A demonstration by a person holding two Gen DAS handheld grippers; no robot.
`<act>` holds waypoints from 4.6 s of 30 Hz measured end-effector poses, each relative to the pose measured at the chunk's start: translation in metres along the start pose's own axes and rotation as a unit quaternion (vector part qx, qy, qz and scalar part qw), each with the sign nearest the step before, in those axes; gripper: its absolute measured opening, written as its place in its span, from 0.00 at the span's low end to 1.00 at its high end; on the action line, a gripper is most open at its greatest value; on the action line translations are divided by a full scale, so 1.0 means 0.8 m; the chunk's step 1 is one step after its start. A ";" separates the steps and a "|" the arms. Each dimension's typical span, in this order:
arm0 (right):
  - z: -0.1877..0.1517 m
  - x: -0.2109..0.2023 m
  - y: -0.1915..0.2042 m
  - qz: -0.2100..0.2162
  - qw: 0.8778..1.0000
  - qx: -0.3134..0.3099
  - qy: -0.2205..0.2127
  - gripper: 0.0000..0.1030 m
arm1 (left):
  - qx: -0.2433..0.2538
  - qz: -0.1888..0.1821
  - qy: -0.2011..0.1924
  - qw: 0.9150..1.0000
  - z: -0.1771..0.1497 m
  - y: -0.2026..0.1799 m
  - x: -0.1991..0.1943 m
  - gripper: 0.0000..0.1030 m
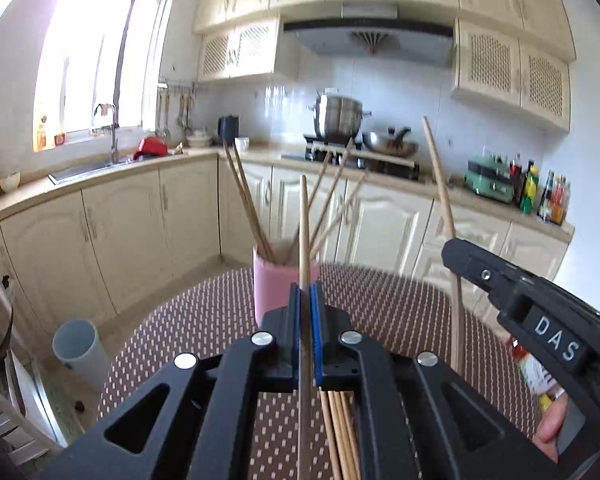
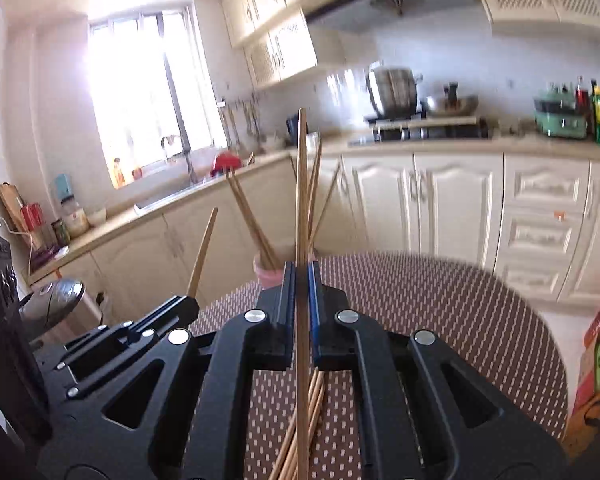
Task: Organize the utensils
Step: 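Lift both chopsticks upright with both grippers and carry them over the pink cup, then lower both chopsticks into the pink cup and open both grippers, then move both open grippers away from the cup back over the chopstick pile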
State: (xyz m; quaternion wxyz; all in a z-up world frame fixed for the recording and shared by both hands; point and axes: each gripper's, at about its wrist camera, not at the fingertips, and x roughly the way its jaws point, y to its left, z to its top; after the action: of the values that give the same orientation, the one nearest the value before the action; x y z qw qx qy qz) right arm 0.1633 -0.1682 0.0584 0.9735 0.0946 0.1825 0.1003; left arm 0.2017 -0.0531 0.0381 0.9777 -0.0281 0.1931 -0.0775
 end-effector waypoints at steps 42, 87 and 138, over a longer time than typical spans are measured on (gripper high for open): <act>0.066 0.213 -0.031 0.063 0.985 0.021 -0.157 0.06 | -0.108 -0.007 -0.203 0.973 0.129 0.070 0.229 0.06; -0.019 0.222 -0.014 0.077 0.996 0.000 0.049 0.08 | -0.035 0.012 -0.086 0.996 0.025 0.091 0.198 0.10; -0.013 -0.012 -0.009 -0.023 0.989 -0.023 0.141 0.78 | 0.078 0.044 -0.030 0.995 -0.004 0.053 -0.069 0.67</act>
State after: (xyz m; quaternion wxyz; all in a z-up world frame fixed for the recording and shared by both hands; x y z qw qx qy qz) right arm 0.1517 -0.1761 0.0503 0.9418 0.0532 0.3182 0.0942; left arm 0.1561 -0.0026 0.0525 0.9847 0.0549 0.1582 -0.0482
